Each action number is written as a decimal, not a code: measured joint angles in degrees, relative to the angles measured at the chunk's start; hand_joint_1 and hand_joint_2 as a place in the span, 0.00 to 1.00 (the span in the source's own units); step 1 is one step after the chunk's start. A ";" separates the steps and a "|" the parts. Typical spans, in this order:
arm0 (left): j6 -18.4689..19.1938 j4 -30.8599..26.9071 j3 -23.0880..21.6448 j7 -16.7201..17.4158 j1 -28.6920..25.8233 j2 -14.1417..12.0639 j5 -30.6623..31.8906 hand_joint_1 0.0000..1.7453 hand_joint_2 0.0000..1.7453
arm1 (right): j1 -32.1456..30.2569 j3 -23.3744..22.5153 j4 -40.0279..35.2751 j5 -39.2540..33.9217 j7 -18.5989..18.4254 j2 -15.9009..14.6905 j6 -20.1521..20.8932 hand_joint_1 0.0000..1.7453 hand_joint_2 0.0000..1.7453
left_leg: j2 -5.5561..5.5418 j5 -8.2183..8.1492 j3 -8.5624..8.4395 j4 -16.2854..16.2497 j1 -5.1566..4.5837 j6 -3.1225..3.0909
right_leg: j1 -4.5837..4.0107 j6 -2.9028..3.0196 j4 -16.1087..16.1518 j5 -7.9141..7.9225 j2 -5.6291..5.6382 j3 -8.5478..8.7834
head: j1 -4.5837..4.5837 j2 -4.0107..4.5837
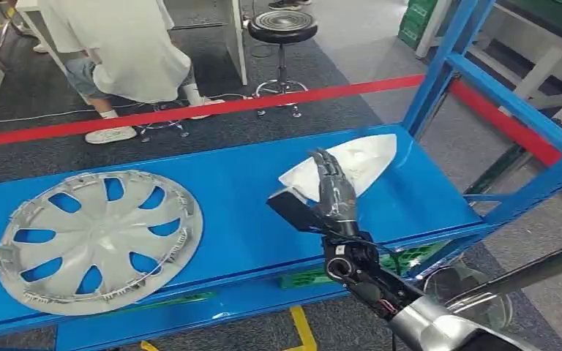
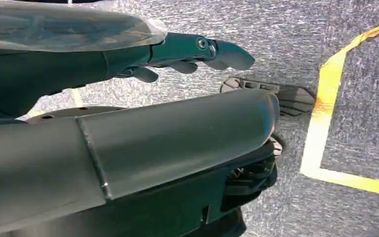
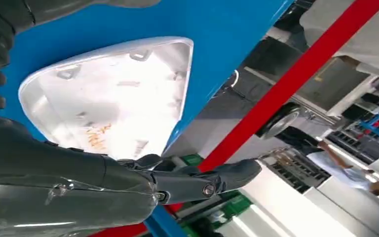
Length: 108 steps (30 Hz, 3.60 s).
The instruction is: Take the parts from the cabinet and place them on the table.
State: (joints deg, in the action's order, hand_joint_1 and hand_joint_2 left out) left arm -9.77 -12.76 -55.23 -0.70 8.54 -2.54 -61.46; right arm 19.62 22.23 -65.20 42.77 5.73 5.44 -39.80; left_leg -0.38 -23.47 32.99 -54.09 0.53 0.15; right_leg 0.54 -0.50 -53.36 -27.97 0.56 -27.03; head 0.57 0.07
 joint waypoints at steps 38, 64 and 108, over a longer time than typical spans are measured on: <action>0.55 0.00 -0.33 0.11 0.82 -0.02 1.42 0.00 0.00 | 4.41 -13.01 5.90 8.02 -2.93 1.38 0.02 0.00 1.00 | 0.01 0.00 0.01 0.00 0.00 0.00 | 0.00 0.00 0.00 0.00 0.01 -0.03 | -0.07 0.00; 0.72 0.00 -1.38 1.09 2.25 -0.09 2.21 0.00 0.00 | 11.47 -13.49 18.01 -2.41 -2.60 1.03 2.15 0.00 1.00 | 0.00 0.01 0.01 0.02 0.00 0.00 | -0.01 0.00 -0.02 0.00 0.01 0.05 | 0.00 0.00; 1.29 0.00 -2.82 2.01 2.83 -0.31 3.69 0.00 0.00 | 21.13 2.42 26.82 -15.54 -0.88 -0.74 11.50 0.00 1.00 | 0.00 0.01 0.01 0.02 0.00 0.01 | 0.00 0.00 -0.02 0.00 0.01 0.06 | -0.02 0.00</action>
State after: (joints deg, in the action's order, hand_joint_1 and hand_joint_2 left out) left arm -8.48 -12.76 -58.05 1.31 11.36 -2.84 -57.77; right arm 40.75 24.65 -38.38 27.23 4.85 4.70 -28.30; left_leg -0.39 -23.46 33.00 -54.07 0.53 0.16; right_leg 0.54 -0.50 -53.38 -27.97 0.57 -26.97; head 0.55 0.07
